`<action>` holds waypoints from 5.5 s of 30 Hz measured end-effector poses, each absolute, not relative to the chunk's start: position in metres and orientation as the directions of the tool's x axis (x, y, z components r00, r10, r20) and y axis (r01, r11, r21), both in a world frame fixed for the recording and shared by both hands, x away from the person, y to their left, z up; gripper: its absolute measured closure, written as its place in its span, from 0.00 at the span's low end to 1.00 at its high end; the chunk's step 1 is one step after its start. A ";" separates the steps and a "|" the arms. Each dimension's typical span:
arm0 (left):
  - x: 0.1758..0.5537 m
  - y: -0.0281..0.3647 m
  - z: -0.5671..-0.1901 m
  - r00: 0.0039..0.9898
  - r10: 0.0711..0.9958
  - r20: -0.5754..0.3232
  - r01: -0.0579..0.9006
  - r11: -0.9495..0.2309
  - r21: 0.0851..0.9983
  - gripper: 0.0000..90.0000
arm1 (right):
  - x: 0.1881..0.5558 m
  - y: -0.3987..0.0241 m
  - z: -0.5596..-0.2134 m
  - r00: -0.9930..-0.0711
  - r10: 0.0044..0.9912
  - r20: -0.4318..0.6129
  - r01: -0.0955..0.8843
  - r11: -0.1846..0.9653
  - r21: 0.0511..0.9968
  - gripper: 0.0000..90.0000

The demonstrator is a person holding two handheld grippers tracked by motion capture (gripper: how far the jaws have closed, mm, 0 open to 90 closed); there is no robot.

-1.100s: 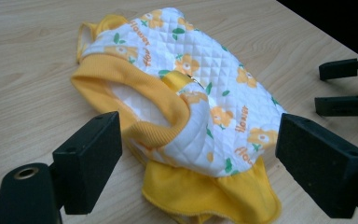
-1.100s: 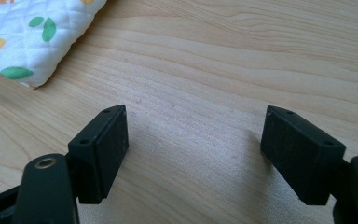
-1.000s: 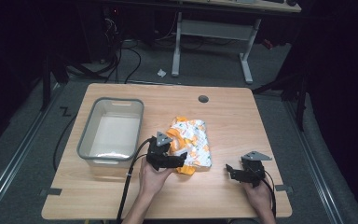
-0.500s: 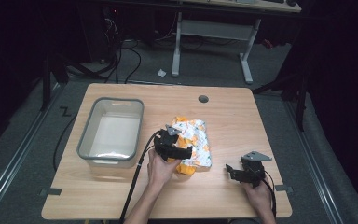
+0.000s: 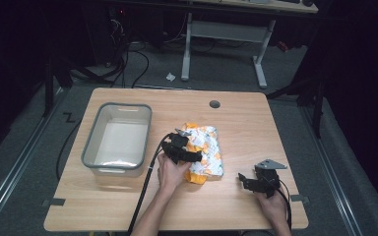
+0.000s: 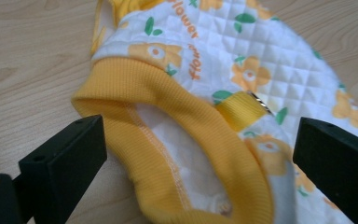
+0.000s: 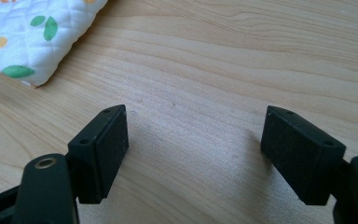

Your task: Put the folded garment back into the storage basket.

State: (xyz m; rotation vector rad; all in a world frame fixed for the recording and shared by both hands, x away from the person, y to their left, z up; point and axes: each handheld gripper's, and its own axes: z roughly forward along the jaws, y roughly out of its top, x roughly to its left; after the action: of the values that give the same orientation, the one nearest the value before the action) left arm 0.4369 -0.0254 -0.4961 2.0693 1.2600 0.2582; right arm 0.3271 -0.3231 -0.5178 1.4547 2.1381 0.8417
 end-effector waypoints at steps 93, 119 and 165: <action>0.407 -0.004 -0.442 0.679 0.683 -0.269 0.584 -0.281 0.762 0.81 | 0.327 -0.323 -0.518 -0.366 0.930 -0.004 0.678 0.270 0.684 0.26; 0.399 0.022 -0.407 0.711 0.654 -0.257 0.541 -0.276 0.795 0.81 | 0.327 -0.323 -0.518 -0.368 0.930 -0.005 0.677 0.271 0.684 0.26; 0.403 0.087 -0.376 0.671 0.695 -0.259 0.534 -0.210 0.819 0.82 | 0.327 -0.323 -0.518 -0.367 0.930 -0.004 0.677 0.271 0.684 0.26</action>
State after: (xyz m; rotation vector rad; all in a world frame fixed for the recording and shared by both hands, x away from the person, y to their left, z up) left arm 0.4030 0.0872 -0.3763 1.8811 0.9661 0.2012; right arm 0.3268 -0.3231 -0.5178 1.4536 2.1405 0.8433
